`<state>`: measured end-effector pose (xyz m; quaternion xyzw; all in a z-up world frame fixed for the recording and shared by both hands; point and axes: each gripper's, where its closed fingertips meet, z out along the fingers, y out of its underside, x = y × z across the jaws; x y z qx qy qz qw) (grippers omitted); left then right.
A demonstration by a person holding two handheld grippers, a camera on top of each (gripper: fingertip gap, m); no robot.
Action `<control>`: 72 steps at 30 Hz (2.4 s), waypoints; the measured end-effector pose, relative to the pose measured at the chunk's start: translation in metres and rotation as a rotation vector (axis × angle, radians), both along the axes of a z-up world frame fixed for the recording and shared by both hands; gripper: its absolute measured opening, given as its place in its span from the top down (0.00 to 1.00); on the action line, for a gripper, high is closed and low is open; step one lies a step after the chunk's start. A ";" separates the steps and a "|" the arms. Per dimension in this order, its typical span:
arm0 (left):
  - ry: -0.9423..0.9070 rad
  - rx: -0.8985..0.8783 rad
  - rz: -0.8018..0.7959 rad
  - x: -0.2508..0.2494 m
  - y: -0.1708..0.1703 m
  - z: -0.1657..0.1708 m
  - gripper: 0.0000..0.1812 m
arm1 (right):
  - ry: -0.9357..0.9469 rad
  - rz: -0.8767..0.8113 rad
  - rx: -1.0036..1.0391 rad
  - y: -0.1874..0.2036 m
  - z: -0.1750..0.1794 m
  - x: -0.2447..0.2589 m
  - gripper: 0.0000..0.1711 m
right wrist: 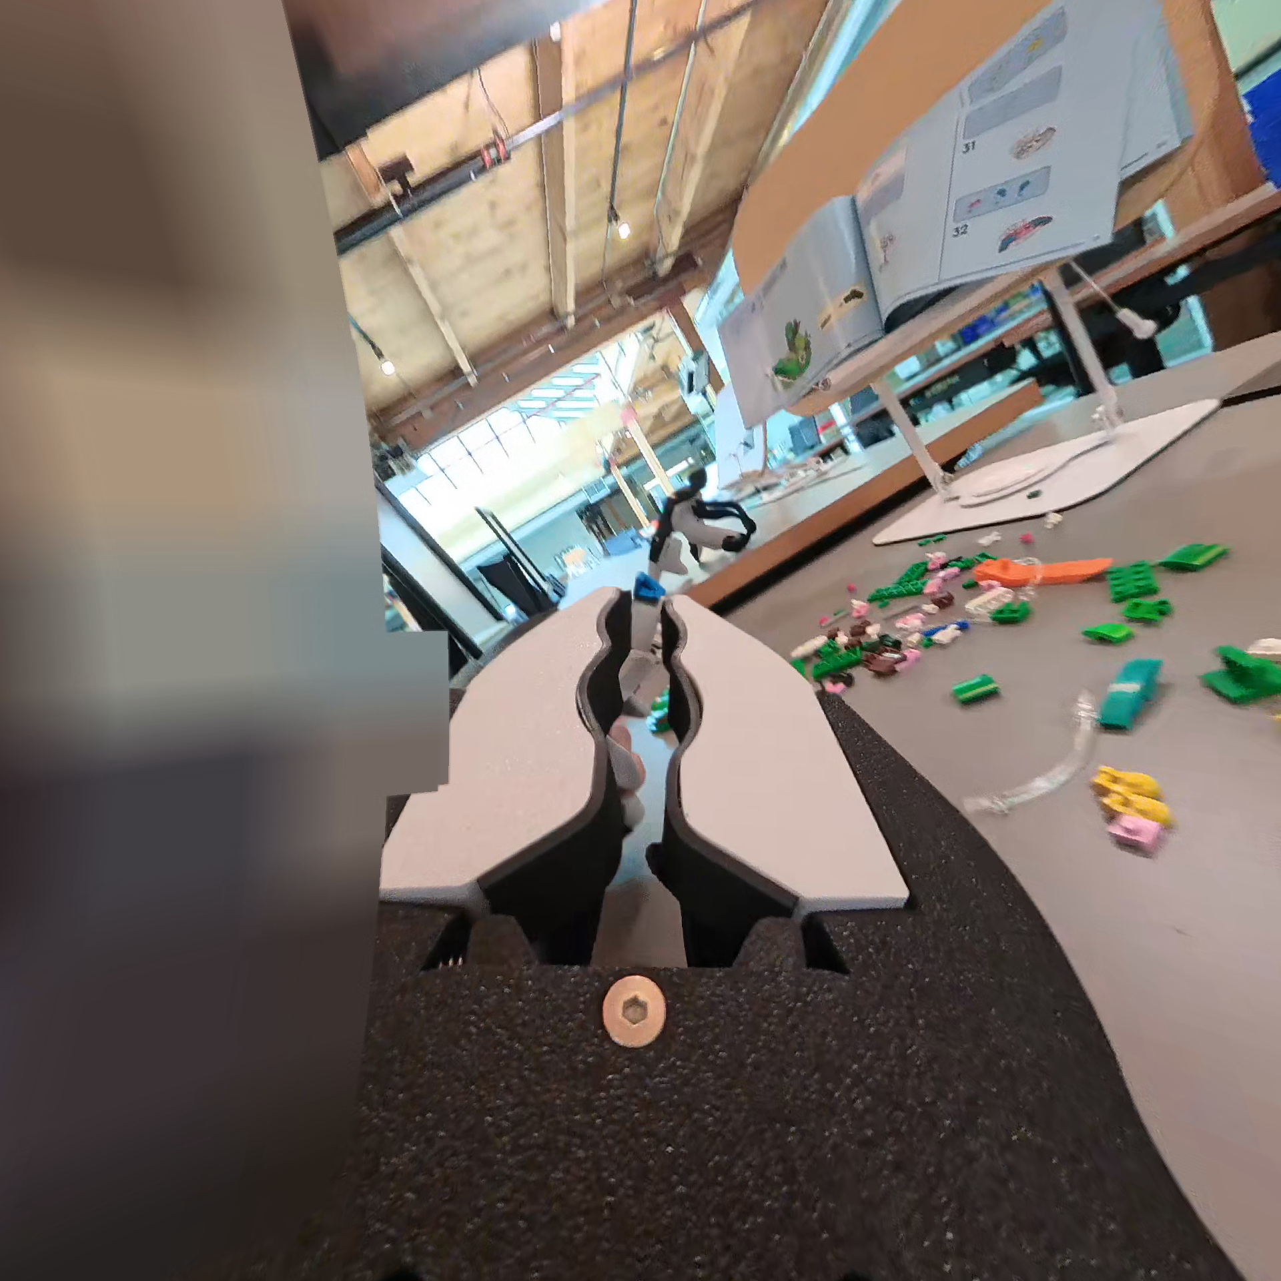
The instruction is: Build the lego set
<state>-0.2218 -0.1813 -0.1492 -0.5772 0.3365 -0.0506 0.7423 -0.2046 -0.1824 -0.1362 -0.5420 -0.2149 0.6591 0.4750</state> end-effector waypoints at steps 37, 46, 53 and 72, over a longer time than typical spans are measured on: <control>-0.104 0.070 -0.027 -0.005 -0.007 0.015 0.94 | 0.221 0.039 0.004 -0.010 0.015 -0.027 0.96; -0.111 0.087 -0.045 -0.003 -0.010 0.018 0.94 | 0.254 0.042 0.004 -0.013 0.017 -0.026 0.96; -0.144 0.086 -0.073 -0.003 -0.012 0.021 0.93 | 0.258 0.033 0.015 -0.014 0.018 -0.026 0.96; -0.149 0.008 -0.072 -0.005 -0.009 0.016 0.94 | 0.213 0.020 0.007 -0.011 0.013 -0.030 0.96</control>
